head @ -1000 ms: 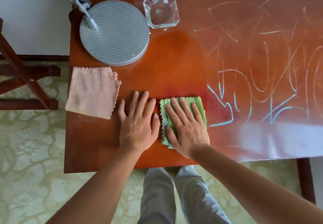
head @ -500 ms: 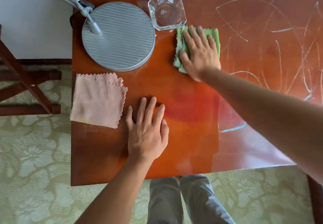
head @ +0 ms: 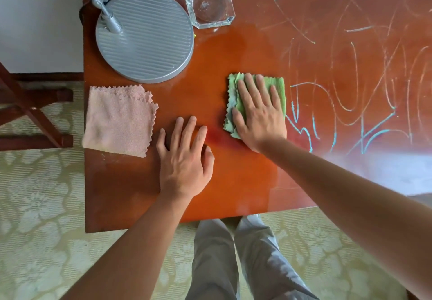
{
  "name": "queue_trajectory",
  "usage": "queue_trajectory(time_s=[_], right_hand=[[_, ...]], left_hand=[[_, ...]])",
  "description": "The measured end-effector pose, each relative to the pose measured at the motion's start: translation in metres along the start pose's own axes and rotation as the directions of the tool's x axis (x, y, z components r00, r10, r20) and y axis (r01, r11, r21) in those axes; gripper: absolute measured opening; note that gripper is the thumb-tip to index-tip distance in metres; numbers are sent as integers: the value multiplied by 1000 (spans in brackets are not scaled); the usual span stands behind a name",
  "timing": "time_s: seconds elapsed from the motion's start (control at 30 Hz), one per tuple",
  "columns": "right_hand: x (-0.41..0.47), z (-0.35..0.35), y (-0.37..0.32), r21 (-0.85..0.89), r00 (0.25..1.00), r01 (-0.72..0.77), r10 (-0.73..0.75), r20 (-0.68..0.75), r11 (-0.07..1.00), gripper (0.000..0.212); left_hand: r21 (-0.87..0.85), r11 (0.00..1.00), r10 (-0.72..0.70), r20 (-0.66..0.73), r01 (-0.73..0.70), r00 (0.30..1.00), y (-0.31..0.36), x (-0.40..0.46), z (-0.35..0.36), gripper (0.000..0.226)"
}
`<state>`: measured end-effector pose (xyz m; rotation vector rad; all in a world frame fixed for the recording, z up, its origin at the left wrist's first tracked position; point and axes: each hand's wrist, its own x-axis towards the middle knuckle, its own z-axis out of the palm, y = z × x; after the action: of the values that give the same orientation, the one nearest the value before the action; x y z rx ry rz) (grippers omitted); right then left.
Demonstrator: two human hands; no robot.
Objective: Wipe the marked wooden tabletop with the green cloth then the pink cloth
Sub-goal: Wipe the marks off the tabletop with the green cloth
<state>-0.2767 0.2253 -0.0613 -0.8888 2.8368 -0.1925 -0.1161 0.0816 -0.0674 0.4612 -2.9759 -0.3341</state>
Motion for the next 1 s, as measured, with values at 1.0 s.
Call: queue_trajectory(time_s=[1.0], right_hand=[[-90,9,40,-13,996,-83,83,-22,996,70]], left_hand=[[16,1000,-11,41,10,999,0,0,0,55]])
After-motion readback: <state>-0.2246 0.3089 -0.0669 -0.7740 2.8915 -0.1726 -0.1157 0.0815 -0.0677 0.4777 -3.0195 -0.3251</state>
